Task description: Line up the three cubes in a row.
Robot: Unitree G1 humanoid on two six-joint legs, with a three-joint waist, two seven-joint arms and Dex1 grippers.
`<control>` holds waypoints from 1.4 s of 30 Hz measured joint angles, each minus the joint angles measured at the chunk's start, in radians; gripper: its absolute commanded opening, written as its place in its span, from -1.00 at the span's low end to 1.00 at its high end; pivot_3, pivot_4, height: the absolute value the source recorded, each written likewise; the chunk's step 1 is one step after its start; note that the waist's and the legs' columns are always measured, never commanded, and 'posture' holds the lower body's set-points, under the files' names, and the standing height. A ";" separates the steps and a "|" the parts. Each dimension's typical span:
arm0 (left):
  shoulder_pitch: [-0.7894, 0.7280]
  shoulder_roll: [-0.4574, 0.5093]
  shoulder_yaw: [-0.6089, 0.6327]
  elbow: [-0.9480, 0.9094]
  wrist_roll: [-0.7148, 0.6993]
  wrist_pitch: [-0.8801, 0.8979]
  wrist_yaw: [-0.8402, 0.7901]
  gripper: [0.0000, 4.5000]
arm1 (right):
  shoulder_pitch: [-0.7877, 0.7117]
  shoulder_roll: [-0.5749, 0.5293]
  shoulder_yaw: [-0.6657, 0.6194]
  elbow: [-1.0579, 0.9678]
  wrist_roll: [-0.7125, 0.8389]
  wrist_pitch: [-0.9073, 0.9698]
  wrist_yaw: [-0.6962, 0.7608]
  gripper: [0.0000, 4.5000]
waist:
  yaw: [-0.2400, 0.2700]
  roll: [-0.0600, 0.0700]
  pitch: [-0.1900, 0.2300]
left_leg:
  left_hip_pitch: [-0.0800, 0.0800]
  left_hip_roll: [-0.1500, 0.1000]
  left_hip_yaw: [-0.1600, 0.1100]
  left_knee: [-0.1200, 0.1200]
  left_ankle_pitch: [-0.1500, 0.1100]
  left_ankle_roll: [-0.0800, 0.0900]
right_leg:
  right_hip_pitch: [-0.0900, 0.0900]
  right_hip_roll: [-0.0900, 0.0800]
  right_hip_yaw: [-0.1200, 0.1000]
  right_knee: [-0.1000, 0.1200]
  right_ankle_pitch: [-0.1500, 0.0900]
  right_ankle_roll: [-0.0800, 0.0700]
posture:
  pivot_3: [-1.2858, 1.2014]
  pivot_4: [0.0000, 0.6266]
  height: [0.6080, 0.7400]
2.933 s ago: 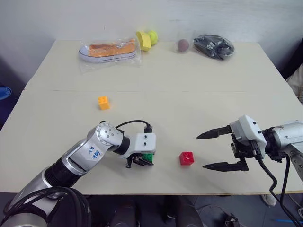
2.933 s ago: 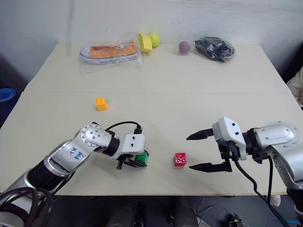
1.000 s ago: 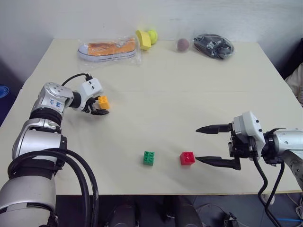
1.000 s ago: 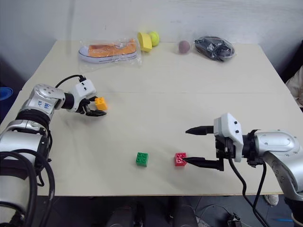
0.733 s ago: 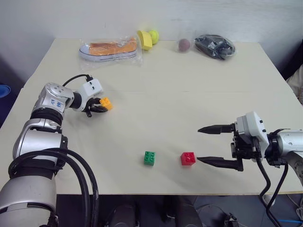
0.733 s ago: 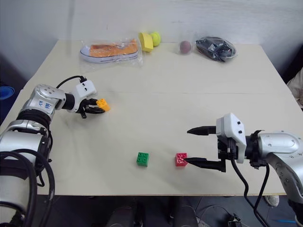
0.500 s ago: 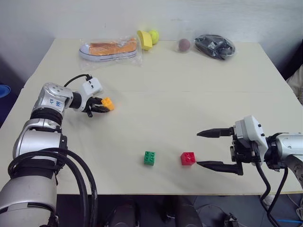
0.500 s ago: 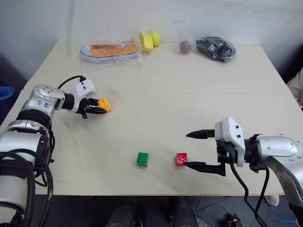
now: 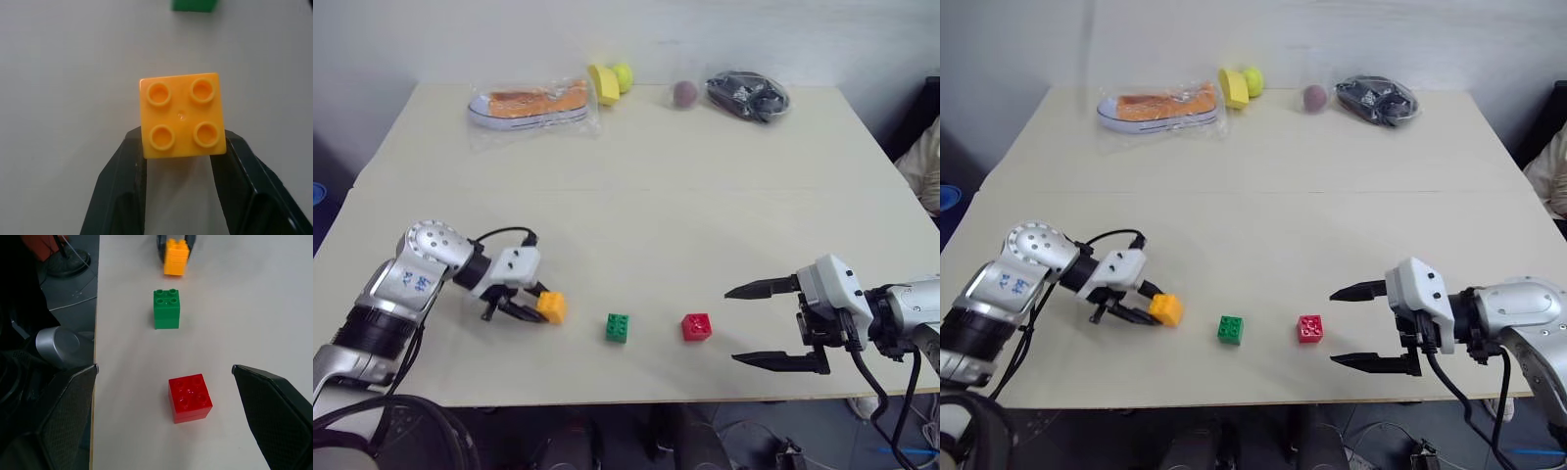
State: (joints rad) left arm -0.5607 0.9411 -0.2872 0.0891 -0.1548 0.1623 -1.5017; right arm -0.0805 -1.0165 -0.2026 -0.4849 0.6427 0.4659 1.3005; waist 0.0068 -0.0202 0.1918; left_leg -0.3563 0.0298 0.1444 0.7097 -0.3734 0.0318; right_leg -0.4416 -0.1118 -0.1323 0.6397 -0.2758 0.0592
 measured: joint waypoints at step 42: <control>0.379 0.317 0.567 -0.213 -0.291 0.269 0.000 0.95 | -0.050 -0.092 -0.004 0.335 -0.057 -0.084 0.185 1.00 | -0.001 0.004 0.002 | -0.001 0.001 0.000 0.004 -0.003 0.002 | 0.000 -0.001 -0.001 0.000 -0.001 -0.001 | 0.03 -0.52 1.00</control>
State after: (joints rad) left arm -0.1821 1.2584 0.2803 -0.1238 -0.4462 0.4313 -1.5014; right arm -0.1305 -1.1090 -0.2067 -0.1498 0.5854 0.3820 1.4857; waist 0.0062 -0.0166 0.1935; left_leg -0.3571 0.0310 0.1447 0.7135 -0.3768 0.0339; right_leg -0.4417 -0.1131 -0.1329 0.6402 -0.2764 0.0582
